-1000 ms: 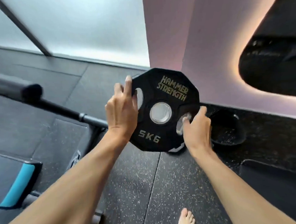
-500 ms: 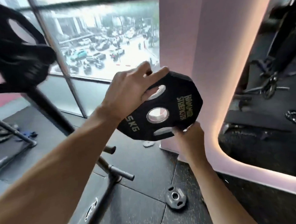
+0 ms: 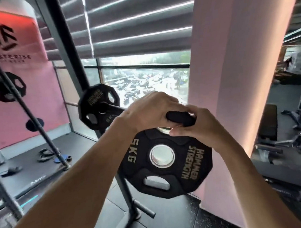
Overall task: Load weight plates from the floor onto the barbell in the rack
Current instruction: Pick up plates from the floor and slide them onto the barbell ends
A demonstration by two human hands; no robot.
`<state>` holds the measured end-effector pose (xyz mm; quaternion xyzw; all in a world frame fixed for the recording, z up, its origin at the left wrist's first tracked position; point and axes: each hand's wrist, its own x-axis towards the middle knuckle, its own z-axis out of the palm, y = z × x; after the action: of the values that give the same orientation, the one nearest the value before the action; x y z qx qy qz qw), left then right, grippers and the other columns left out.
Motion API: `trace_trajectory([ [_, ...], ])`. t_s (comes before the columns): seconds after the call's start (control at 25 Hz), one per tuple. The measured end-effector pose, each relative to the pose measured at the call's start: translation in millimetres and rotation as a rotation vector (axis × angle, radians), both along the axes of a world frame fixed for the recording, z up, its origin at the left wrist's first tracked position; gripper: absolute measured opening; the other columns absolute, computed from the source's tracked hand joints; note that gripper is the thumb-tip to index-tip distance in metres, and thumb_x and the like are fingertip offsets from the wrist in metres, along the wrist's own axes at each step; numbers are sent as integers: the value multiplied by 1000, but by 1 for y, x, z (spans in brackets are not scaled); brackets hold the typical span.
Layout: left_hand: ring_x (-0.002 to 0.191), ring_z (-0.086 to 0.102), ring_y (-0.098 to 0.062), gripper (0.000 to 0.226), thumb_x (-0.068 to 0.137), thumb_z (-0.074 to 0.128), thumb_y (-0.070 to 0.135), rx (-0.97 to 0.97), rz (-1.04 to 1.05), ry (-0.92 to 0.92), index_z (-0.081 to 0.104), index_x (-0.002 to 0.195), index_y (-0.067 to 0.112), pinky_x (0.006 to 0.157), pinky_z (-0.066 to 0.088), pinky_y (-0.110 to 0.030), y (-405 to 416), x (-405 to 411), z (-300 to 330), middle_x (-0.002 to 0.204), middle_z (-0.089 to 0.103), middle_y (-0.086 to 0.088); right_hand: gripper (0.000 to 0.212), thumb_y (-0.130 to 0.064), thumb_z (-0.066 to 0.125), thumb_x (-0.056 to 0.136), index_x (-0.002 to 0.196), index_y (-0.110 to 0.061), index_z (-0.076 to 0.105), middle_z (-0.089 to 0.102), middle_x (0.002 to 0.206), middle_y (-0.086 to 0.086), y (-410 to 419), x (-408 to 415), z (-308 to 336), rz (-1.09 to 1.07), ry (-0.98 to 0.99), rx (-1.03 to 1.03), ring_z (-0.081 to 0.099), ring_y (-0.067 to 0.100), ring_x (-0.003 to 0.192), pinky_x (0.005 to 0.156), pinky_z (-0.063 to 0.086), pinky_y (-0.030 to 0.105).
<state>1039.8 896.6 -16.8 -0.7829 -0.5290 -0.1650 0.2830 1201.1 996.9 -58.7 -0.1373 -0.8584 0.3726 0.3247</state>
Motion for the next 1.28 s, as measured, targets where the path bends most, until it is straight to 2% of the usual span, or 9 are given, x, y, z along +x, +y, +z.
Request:
trace_trajectory([
  [0.08,65,64,-15,41,86,68,42,12,29,-1,70,125,28,59,54,-33,-25,6,8,81,68,6,44,-21,93,60,98,-25,73,75,80,-7,-17,6,4,29,82,-22,71,6,72,62,53,17],
  [0.16,65,66,-17,41,85,67,40,68,79,47,72,122,23,58,54,-31,-53,14,20,81,69,4,31,-27,92,62,86,-21,75,74,74,0,-34,6,9,41,169,-23,71,16,68,60,52,29],
  [0.28,69,67,-17,43,83,67,42,151,182,42,73,120,21,62,57,-34,-91,22,39,85,71,3,32,-31,92,61,81,-16,72,71,71,4,-56,3,15,65,317,-18,67,24,69,59,48,32],
  [0.48,83,68,-14,45,76,76,36,249,405,-139,75,118,20,76,57,-38,-162,29,69,95,75,3,52,-13,90,63,108,-18,65,73,86,-20,-101,-11,1,117,571,-273,69,-4,78,65,49,12],
  [0.64,77,60,-4,41,77,79,36,394,531,-129,76,114,20,77,54,-30,-220,47,89,88,72,8,69,-6,83,74,132,-16,47,69,100,-11,-158,-27,-16,167,747,-505,69,0,89,74,54,16],
  [0.76,74,60,-5,41,74,78,33,498,644,-122,77,113,18,77,46,-22,-265,63,98,85,69,12,76,-17,83,76,139,-23,42,67,115,-9,-201,-33,-15,187,789,-562,66,6,105,84,54,20],
  [0.92,82,70,-6,40,74,84,26,639,761,-207,77,113,17,81,57,-29,-323,78,98,97,77,2,78,-30,87,72,137,-31,45,65,120,-4,-256,-39,-6,210,810,-663,66,7,107,84,56,22],
  [1.12,78,69,-5,38,75,84,27,813,896,-277,77,112,21,76,59,-32,-379,87,76,92,76,5,52,-27,87,71,117,-27,62,72,101,-14,-294,-57,4,357,785,-611,68,3,95,79,55,18],
  [1.28,76,69,-6,40,76,84,21,1002,965,-424,76,115,24,77,59,-32,-408,83,40,89,75,5,49,-24,89,69,107,-34,60,70,89,-23,-301,-77,16,492,701,-475,67,-3,87,72,52,12],
])
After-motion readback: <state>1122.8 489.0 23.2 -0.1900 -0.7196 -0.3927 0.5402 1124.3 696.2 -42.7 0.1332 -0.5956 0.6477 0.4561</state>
